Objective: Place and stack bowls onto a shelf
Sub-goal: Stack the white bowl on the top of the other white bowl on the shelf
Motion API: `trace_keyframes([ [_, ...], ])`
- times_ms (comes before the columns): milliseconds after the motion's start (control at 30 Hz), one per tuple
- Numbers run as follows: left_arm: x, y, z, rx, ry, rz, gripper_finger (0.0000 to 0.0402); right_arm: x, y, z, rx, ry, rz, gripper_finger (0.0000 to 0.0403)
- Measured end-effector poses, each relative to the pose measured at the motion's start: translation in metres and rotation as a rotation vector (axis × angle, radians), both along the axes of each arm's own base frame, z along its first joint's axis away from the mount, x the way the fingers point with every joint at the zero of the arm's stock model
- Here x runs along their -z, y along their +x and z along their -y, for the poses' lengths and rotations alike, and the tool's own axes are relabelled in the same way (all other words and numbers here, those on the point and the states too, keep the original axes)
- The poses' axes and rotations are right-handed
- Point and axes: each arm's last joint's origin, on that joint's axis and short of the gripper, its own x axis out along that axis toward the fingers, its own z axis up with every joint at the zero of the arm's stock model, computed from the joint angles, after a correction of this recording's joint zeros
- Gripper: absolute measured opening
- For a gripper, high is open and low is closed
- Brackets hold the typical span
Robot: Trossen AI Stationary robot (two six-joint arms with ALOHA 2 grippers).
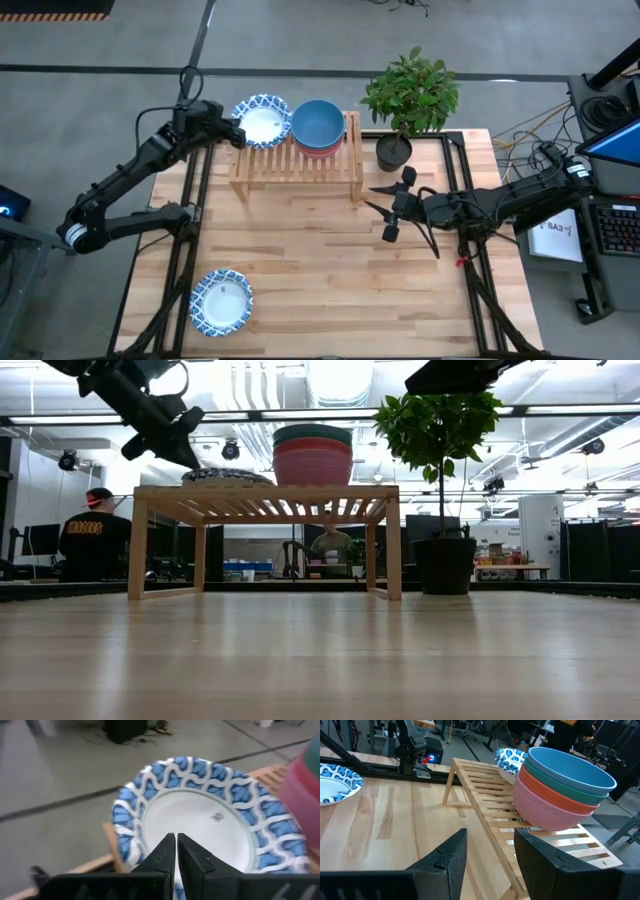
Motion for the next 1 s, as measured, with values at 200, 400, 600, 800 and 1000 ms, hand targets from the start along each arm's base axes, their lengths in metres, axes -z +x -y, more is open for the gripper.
trace_keyframes([
  [200,-0.013,-0.001,0.002,0.02,0.016,0.053,0.0,0.0,0.0,0.0,0.003,-0.001,0.0,0.0152],
  [400,-0.014,0.005,0.019,0.283,-0.02,0.109,0.0,0.004,0.0,0.0,-0.008,-0.026,-0.021,0.0152],
  [600,-0.001,0.022,0.063,0.55,-0.159,0.209,0.0,0.008,0.0,-0.001,-0.063,-0.04,-0.042,0.015],
  [800,0.006,0.032,0.122,0.703,-0.211,0.178,0.0,0.008,0.0,-0.001,-0.062,-0.041,-0.039,0.0149],
  [1000,0.016,0.032,0.17,0.68,-0.423,0.158,0.0,0.008,0.0,-0.001,-0.062,-0.039,-0.039,0.015],
])
